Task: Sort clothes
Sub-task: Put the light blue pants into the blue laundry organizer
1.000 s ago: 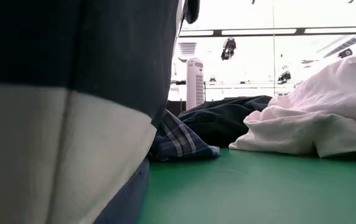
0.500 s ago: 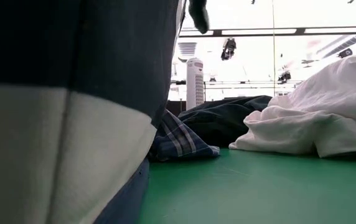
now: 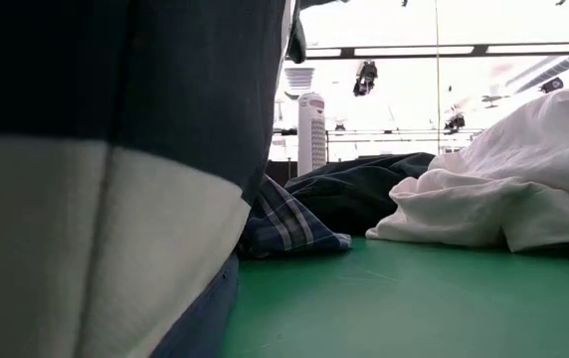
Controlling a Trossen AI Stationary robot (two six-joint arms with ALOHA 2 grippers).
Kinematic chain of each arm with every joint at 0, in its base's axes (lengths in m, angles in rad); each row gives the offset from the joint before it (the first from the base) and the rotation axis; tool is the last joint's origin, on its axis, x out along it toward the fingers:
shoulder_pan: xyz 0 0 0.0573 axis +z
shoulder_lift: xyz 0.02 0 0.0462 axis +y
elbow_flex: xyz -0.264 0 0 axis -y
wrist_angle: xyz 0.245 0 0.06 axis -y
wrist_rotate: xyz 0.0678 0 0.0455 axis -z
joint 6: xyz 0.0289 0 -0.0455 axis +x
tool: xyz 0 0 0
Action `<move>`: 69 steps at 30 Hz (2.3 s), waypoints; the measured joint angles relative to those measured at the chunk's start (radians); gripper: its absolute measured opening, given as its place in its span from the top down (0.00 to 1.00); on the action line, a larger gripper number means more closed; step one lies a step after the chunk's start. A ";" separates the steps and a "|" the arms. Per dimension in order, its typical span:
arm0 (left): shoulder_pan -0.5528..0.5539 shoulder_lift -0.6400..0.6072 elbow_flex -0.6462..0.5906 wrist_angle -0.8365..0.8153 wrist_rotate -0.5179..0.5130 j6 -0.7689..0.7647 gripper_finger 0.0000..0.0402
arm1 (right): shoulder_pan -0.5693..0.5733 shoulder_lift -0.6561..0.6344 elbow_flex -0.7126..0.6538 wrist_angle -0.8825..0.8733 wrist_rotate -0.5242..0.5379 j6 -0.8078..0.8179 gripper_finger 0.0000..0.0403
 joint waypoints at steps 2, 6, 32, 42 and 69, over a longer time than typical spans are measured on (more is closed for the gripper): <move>0.001 -0.001 0.000 -0.017 0.001 0.009 0.99 | -0.002 -0.015 0.000 -0.058 0.024 0.023 0.10; 0.003 -0.002 0.000 -0.060 0.118 0.009 0.99 | -0.001 -0.039 0.000 -0.181 0.248 0.050 0.10; -0.006 -0.080 -0.006 -0.348 -0.212 0.052 0.99 | -0.017 -0.033 0.001 0.164 -0.027 -0.245 0.10; -0.005 -0.081 0.002 -0.244 -0.239 0.086 0.99 | 0.053 0.033 -0.001 0.034 -0.319 -0.428 0.10; -0.003 -0.077 0.000 -0.404 -0.437 0.192 0.98 | 0.117 0.128 0.000 0.130 -0.030 -0.612 0.10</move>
